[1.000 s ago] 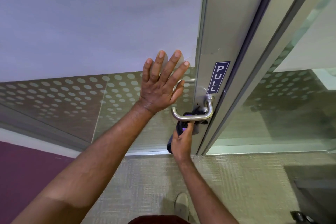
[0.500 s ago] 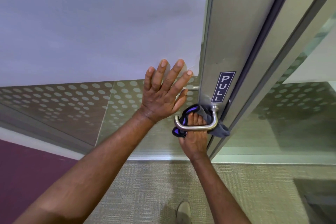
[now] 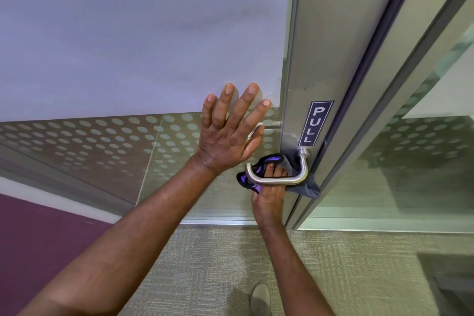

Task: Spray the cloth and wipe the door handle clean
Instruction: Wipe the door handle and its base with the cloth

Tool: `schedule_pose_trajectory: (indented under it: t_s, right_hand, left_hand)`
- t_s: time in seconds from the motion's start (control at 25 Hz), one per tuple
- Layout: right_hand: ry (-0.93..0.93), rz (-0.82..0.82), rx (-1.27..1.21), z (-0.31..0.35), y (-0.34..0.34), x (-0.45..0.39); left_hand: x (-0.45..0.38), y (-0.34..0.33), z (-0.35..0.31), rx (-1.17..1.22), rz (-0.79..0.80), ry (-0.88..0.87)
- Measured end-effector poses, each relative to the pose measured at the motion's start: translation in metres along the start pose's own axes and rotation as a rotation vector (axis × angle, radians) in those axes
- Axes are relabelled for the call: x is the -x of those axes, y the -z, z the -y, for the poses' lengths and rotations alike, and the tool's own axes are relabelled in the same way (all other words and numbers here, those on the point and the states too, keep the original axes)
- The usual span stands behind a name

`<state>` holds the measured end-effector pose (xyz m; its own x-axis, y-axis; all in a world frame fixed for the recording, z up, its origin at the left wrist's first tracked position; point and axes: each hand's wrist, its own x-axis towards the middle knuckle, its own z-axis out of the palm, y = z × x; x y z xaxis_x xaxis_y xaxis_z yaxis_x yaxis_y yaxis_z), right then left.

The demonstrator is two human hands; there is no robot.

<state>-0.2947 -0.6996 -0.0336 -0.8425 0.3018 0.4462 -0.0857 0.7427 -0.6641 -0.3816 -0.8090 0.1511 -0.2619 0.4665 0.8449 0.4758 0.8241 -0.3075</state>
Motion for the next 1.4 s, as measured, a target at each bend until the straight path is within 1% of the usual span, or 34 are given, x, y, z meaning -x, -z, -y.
schedule_pose_trajectory:
  t_s: [0.12, 0.24, 0.4, 0.6, 0.76, 0.84, 1.0, 1.12, 1.24, 1.4]
  right_hand:
    - [-0.155, 0.102, -0.11, 0.003, 0.002, 0.018]
    - [-0.201, 0.147, -0.148, 0.011, 0.007, 0.021]
    - [-0.084, 0.075, -0.087, 0.018, 0.011, 0.007]
    - [-0.071, 0.029, -0.081, 0.018, 0.007, -0.001]
    - [-0.188, 0.115, -0.091, 0.015, 0.001, 0.014]
    - [-0.218, 0.165, -0.092, 0.007, 0.001, 0.022]
    - [-0.307, 0.303, -0.06, -0.007, 0.001, 0.036]
    - [-0.378, 0.31, -0.099, -0.001, -0.003, 0.044]
    - [-0.548, 0.262, -0.296, 0.01, -0.005, 0.045]
    - [-0.938, 0.1, -0.628, -0.002, 0.001, 0.015]
  left_hand:
    - [0.0, 0.0, 0.0, 0.003, 0.009, 0.002]
    - [0.0, -0.001, 0.0, 0.004, 0.014, 0.012]
    - [0.001, -0.001, 0.001, 0.0, 0.019, 0.011]
    - [0.002, -0.003, 0.001, -0.004, 0.009, 0.001]
    - [0.004, -0.006, 0.001, -0.008, -0.003, 0.003]
    - [0.004, -0.007, 0.001, -0.011, -0.005, 0.0]
    - [0.005, -0.008, 0.0, -0.016, -0.003, -0.001]
    - [0.005, -0.007, 0.001, -0.01, -0.007, 0.001]
    - [0.004, -0.007, 0.0, -0.006, -0.015, 0.008]
    - [0.004, -0.007, 0.001, -0.002, -0.016, 0.009]
